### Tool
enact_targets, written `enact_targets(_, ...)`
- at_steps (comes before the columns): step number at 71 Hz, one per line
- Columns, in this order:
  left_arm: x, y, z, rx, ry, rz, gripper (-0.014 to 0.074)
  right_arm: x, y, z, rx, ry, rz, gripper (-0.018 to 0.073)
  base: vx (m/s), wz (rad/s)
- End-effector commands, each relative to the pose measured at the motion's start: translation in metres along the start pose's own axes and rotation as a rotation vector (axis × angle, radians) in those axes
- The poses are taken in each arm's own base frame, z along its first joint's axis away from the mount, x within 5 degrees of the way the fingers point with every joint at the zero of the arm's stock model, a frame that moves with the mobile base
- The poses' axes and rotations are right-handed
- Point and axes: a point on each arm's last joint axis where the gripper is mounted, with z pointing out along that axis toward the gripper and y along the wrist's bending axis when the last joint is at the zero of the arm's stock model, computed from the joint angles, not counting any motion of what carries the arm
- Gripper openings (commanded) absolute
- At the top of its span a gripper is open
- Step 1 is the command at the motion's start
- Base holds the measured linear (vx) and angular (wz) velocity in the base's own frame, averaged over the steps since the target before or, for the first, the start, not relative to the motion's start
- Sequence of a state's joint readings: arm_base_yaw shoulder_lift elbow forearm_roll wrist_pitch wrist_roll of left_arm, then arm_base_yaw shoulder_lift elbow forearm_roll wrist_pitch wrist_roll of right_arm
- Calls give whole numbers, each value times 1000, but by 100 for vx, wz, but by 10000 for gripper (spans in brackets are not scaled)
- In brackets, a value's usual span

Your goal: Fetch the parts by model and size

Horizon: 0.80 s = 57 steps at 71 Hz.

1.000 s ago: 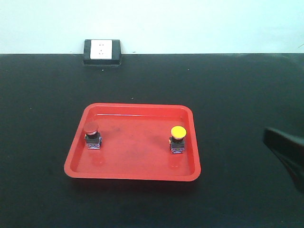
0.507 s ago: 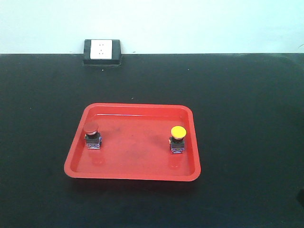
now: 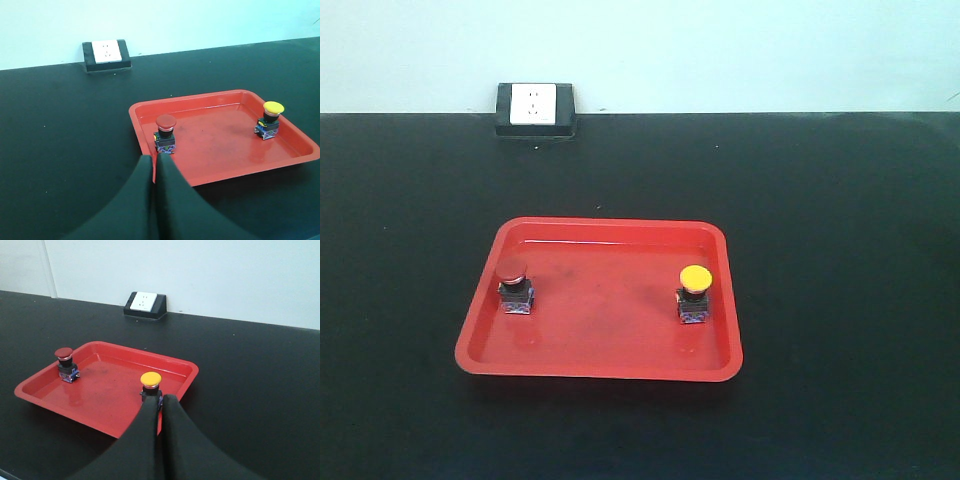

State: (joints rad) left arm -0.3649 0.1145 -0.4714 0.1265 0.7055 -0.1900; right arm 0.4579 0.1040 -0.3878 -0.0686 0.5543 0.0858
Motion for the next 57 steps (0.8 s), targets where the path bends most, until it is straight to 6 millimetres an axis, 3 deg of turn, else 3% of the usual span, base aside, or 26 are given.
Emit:
enact_targets(1,-14,-2,-3,19,-90,-1,-8,-13,0,-2,3,-77,-9,-10,0,0)
enact_targets(28,-10,-2,0,18,-79,0,-8,-13,0,-2,3,-77,-9,-10,0,0)
enact_targets(41,6,-2,17,-14,-126,63,-8,-13,0,-2,3,-77,-9,-10,0,0)
enact_targets(57,41,5,43,-116,-226,46,-8,-13,0,-2,3,-77,-10,-10,0,0)
